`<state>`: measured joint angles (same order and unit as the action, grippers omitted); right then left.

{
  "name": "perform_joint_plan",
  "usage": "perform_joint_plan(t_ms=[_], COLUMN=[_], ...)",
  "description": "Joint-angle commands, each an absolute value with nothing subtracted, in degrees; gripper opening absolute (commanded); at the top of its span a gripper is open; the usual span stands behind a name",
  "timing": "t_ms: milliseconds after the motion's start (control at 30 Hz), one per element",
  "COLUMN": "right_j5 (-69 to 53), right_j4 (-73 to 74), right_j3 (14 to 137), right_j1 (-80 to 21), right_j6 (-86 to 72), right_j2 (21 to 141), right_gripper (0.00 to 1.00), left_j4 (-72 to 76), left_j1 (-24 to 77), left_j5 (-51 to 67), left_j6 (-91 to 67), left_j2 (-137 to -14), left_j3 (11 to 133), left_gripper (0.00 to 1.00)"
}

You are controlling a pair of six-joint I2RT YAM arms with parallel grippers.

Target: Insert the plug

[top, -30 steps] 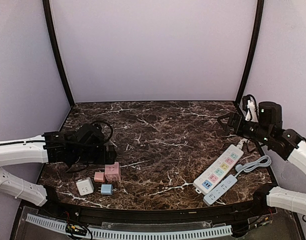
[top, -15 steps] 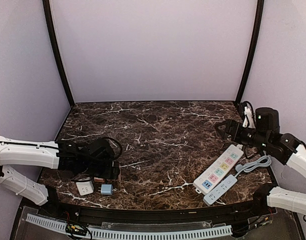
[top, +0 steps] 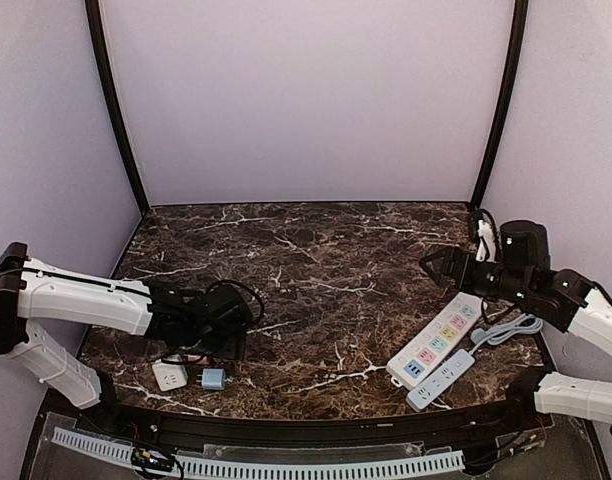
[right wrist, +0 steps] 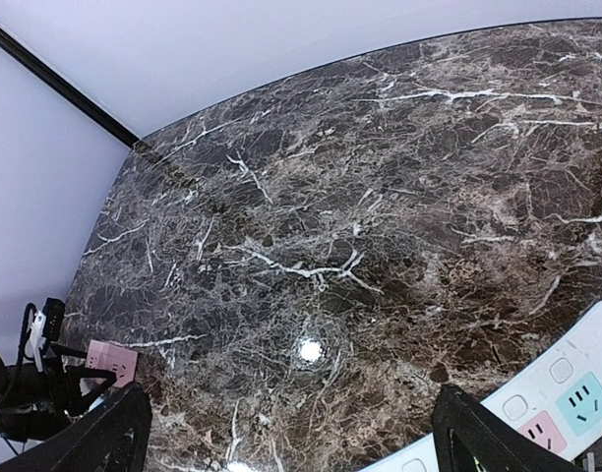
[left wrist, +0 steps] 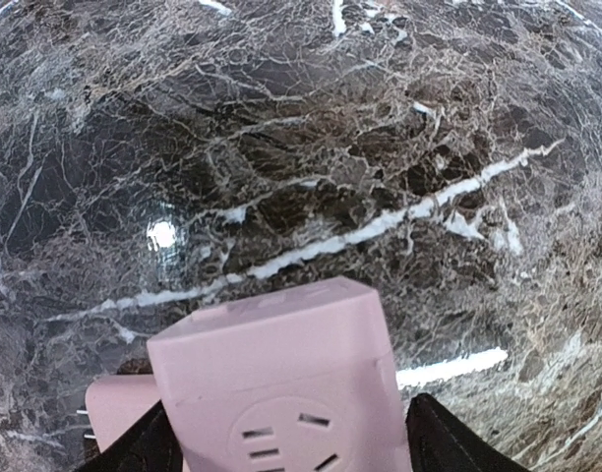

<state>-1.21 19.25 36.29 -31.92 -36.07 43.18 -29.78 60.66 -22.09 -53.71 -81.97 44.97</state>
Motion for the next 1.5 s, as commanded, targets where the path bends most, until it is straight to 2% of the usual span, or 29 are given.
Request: perform_joint_plan(t_ms=[0,167,333,433,467,633,800,867,1100,1200,1367,1467], right_j5=[-0.20,-0.18,-3.05,-8.67,-10.32,-11.82,-13.52,-14.66,-17.15,-18.58,-21.57,-21.27], right_j4=[17.13,16.51,14.73,13.05,12.77,13.01,13.28,13.42,16.95,18.01,18.69,21.21], right_j3=[35.24,35.25,36.07,37.72,38.50,42.19,44.99,46.48,54.18,56.35,59.91,63.42], right_j1=[-32.51,-32.52,-32.58,-33.40,-34.24,-39.15,-42.44,-44.24,-49.81,-50.81,-52.56,-54.71], right_j6=[-36.01,-35.60,-34.16,-32.77,-32.24,-30.62,-30.00,-29.82,-29.50,-30.28,-31.66,-31.85], right_j2=[43.44,44.19,46.46,49.23,50.23,54.87,58.94,60.72,70.28,72.92,75.86,78.62], right_gripper=[0.99,0.99,0.99,0.99,0.99,0.99,0.99,0.99,0.99,0.99,0.99,0.99], left_j4=[-30.33,-29.86,-22.15,-15.29,-11.36,-0.01,26.17,30.23,39.00,40.39,46.10,44.67], left_j1=[60.92,61.32,63.04,63.30,63.29,63.84,63.83,63.82,63.84,63.83,63.81,63.81], left_j5=[-25.07,-26.35,-27.35,-28.94,-28.93,-30.67,-26.59,-26.30,-16.55,-11.48,-9.27,-7.87], left_j6=[-54.20,-52.44,-43.68,-35.48,-33.56,-20.12,-3.88,0.59,16.39,19.24,22.46,22.29], left_j2=[-84.24,-85.19,-82.85,-81.88,-81.98,-82.32,-78.88,-78.46,-80.02,-79.85,-77.46,-76.02], left_j3=[47.07,48.25,48.78,48.47,48.48,47.54,38.45,36.97,35.26,34.81,30.60,29.98], left_gripper=[0.69,0.42,0.27,0.04,0.02,0.01,0.01,0.01,0.01,0.01,0.01,0.01])
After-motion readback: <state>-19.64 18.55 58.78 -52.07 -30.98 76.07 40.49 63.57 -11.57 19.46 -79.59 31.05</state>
